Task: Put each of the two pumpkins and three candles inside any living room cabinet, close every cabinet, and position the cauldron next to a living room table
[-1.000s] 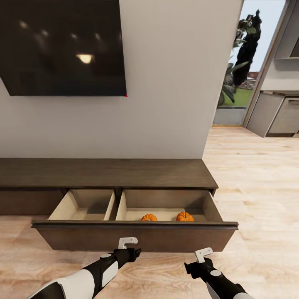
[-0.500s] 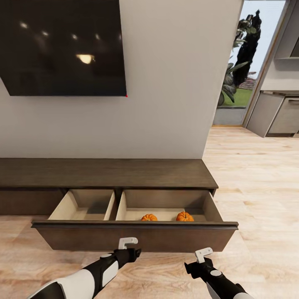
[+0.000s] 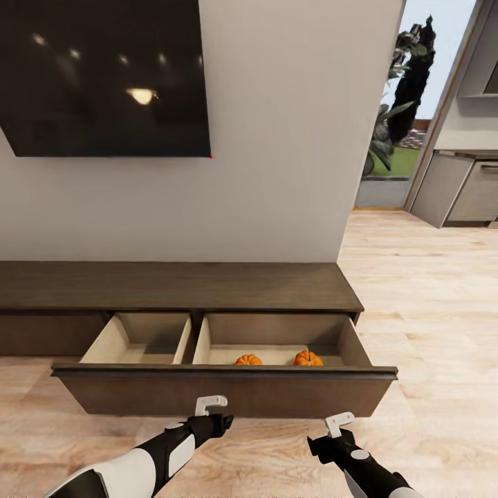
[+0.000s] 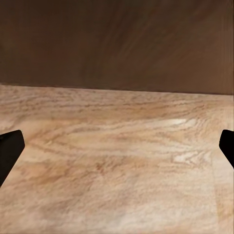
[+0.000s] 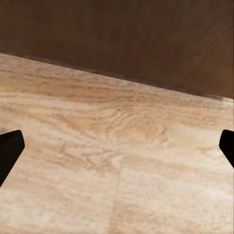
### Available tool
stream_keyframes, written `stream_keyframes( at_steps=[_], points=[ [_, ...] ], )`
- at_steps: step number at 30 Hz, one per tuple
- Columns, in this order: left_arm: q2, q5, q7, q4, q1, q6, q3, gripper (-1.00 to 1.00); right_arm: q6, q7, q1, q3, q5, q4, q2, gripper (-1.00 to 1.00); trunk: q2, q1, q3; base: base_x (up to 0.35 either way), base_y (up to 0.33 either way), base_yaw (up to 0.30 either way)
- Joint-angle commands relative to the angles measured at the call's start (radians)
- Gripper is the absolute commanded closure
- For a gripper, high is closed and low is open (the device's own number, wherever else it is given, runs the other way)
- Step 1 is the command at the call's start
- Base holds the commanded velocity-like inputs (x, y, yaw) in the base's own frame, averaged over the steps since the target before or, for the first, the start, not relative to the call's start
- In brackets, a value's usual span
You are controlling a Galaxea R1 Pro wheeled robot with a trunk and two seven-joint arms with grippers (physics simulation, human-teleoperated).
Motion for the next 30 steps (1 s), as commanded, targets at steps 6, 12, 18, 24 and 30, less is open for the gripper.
stream_keyframes(
  at_steps=[6,12,18,24,30],
  points=[
    [0.0,0.002,0.002,0.002,0.0,0.002,0.002,-1.0,0.0,0.0,0.0,0.0,0.0,0.0,0.0,-1.0,-0.042,0.023,-0.019,0.0,0.0,0.0],
    [0.0,0.002,0.002,0.001,0.0,0.002,0.002,-1.0,0.0,0.0,0.0,0.001,0.0,0.0,0.0,-1.0,-0.077,0.042,-0.035,0.0,0.0,0.0],
    [0.0,-0.001,-0.009,0.001,0.0,-0.002,-0.001,-1.0,0.001,0.002,0.0,0.005,0.001,0.0,0.002,-1.0,-0.077,0.042,-0.035,0.0,0.0,0.0],
    [-0.002,-0.001,-0.008,0.005,0.0,0.0,-0.002,-1.0,0.013,-0.001,-0.001,0.005,0.0,0.0,0.004,-1.0,-0.077,0.042,-0.035,0.022,0.0,0.0],
    [-0.001,-0.001,-0.007,0.009,0.0,0.0,-0.001,-1.0,0.123,0.001,-0.012,0.002,-0.003,0.0,0.005,-1.0,-0.077,0.042,-0.035,0.301,0.0,0.0]
  ],
)
